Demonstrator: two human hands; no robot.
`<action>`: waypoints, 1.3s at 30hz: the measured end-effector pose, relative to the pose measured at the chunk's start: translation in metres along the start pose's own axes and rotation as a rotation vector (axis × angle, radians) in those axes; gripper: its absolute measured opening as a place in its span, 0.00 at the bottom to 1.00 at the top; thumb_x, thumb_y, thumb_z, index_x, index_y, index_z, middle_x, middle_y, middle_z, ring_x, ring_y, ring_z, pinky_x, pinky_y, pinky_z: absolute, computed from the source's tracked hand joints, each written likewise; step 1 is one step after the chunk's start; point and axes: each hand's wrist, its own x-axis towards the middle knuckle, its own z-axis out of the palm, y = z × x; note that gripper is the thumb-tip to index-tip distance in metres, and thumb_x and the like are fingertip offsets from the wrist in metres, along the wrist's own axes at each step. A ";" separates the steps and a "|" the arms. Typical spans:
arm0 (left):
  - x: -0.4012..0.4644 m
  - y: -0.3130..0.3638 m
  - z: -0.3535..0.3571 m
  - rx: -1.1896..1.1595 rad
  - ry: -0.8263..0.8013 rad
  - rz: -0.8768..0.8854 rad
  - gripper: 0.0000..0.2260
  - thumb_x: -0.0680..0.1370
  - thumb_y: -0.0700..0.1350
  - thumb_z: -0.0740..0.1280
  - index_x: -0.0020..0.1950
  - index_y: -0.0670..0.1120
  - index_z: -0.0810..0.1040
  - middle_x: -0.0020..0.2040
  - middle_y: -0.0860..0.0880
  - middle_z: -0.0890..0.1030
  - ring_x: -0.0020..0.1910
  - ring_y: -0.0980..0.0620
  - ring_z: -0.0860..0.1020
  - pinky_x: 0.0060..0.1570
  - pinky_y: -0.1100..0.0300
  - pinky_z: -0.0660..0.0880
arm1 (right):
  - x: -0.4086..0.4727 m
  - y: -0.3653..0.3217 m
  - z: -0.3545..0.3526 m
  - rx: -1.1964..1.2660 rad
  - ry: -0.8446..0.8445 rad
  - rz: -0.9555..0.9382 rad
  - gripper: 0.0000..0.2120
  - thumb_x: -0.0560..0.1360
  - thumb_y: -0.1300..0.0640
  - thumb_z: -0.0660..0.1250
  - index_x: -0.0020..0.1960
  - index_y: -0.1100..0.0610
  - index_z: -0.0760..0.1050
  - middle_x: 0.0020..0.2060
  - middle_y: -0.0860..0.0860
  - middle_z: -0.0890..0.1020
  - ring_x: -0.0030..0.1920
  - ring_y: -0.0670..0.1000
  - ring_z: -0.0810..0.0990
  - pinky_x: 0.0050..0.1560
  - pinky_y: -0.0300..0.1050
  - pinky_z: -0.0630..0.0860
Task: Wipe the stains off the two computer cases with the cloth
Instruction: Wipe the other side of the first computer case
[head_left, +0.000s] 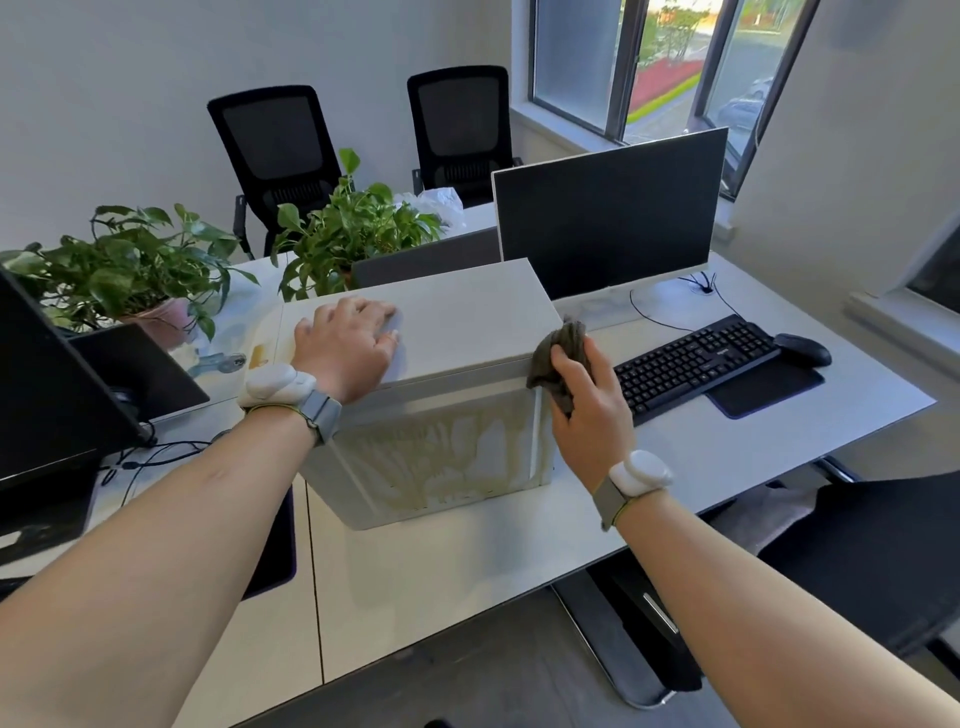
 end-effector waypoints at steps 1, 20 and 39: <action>0.000 0.000 0.000 0.001 -0.003 0.000 0.20 0.83 0.57 0.54 0.75 0.60 0.68 0.76 0.50 0.68 0.73 0.41 0.66 0.70 0.41 0.62 | 0.002 0.000 -0.002 -0.011 0.005 0.004 0.24 0.76 0.67 0.70 0.70 0.55 0.75 0.74 0.57 0.70 0.68 0.62 0.75 0.54 0.59 0.82; 0.006 0.060 0.011 0.006 -0.034 -0.132 0.36 0.80 0.71 0.49 0.81 0.51 0.56 0.83 0.46 0.55 0.81 0.44 0.53 0.73 0.34 0.53 | -0.025 0.028 0.007 -0.188 -0.126 -0.050 0.28 0.73 0.68 0.70 0.72 0.55 0.74 0.66 0.61 0.72 0.57 0.65 0.76 0.43 0.53 0.80; 0.009 0.057 0.010 0.045 -0.112 -0.096 0.28 0.79 0.71 0.47 0.78 0.66 0.59 0.83 0.52 0.56 0.81 0.46 0.52 0.73 0.33 0.51 | -0.060 0.037 0.015 -0.076 -0.514 0.543 0.17 0.79 0.57 0.63 0.66 0.45 0.76 0.52 0.52 0.81 0.43 0.57 0.82 0.39 0.47 0.79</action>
